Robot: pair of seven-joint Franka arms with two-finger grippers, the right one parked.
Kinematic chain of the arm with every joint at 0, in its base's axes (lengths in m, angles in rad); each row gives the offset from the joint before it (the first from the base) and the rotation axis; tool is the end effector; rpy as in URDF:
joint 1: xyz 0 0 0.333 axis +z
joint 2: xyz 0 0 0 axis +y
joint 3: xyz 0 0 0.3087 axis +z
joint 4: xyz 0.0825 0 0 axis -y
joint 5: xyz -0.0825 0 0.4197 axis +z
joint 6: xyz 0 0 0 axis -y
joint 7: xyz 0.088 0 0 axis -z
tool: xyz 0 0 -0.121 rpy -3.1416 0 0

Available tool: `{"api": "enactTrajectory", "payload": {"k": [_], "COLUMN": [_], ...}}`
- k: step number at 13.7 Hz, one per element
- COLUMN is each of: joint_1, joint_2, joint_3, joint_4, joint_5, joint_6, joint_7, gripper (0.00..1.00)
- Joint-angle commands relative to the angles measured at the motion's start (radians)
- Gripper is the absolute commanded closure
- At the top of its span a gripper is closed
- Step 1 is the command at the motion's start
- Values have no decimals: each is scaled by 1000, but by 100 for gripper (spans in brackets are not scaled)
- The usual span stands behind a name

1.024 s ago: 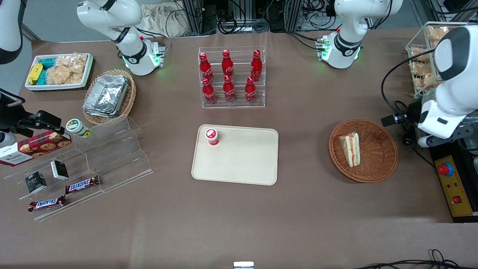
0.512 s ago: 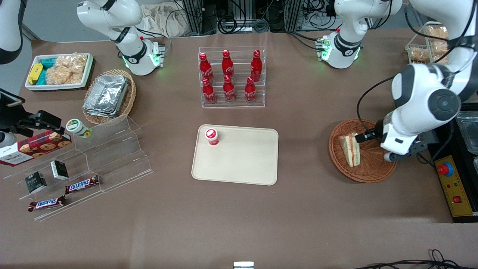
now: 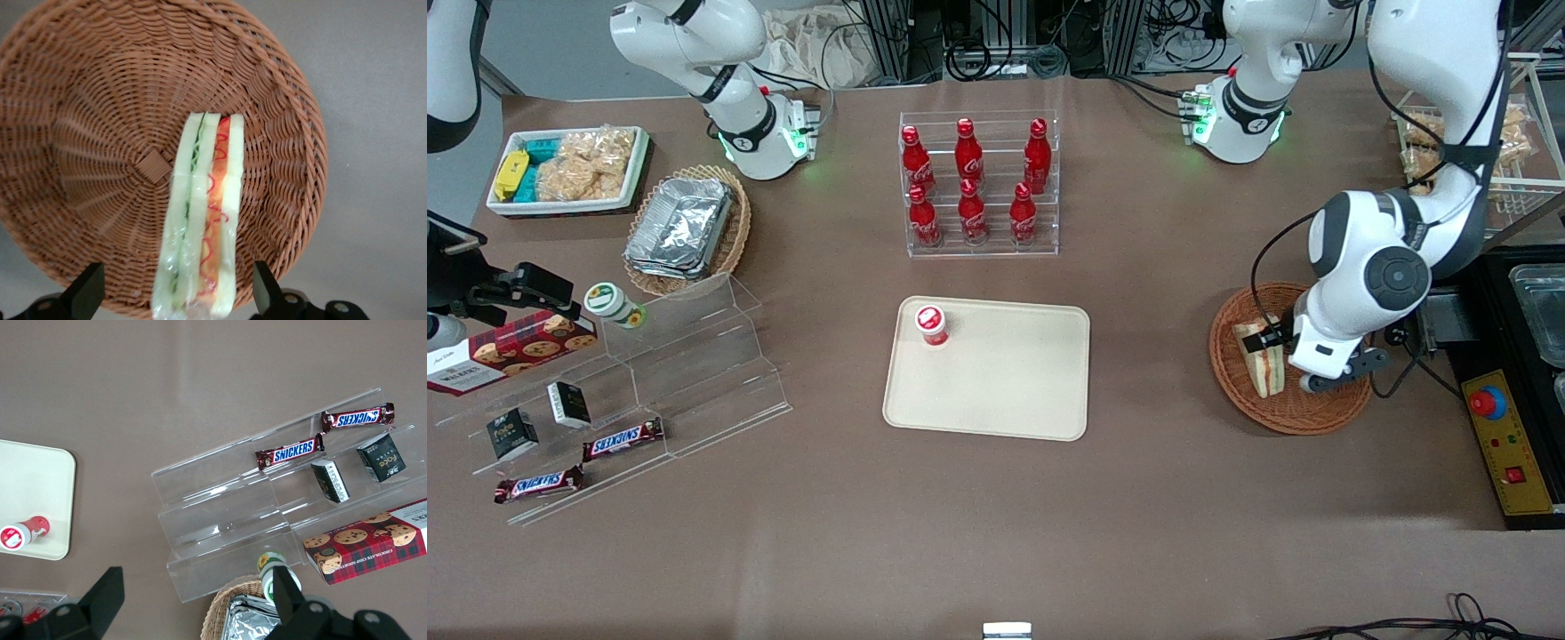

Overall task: Place sandwich from basket to tray
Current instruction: 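Lower the left gripper around the sandwich and close it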

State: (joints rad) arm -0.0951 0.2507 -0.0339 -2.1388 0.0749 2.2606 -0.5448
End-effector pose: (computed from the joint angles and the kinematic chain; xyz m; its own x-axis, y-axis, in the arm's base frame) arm 0.5708 -0.0715 0.2303 0.9288 0.3598 -0.0884 0.3507 -0.9308 -0.1035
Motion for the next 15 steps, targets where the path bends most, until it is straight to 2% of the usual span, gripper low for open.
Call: {"api": "enactTrajectory", "payload": {"k": [1,3,4,7,9,11,15], "joint_1": [-25,-34,-34,-34,-34,-34,-34], "joint_2": [45,67,67,67,61,38,-46], "joint_3": [3,3,3,3,3,3,2], "joint_4": [-6,-6,-10,-12,-4,11,147], "joint_5": [55,92,104,114,114,114,120], "joint_6": [63,68,66,57,39,2,-180], "joint_7": [-85,-96,-96,-90,-87,-84,-41], "gripper": [0,0,6,41,59,64,66]}}
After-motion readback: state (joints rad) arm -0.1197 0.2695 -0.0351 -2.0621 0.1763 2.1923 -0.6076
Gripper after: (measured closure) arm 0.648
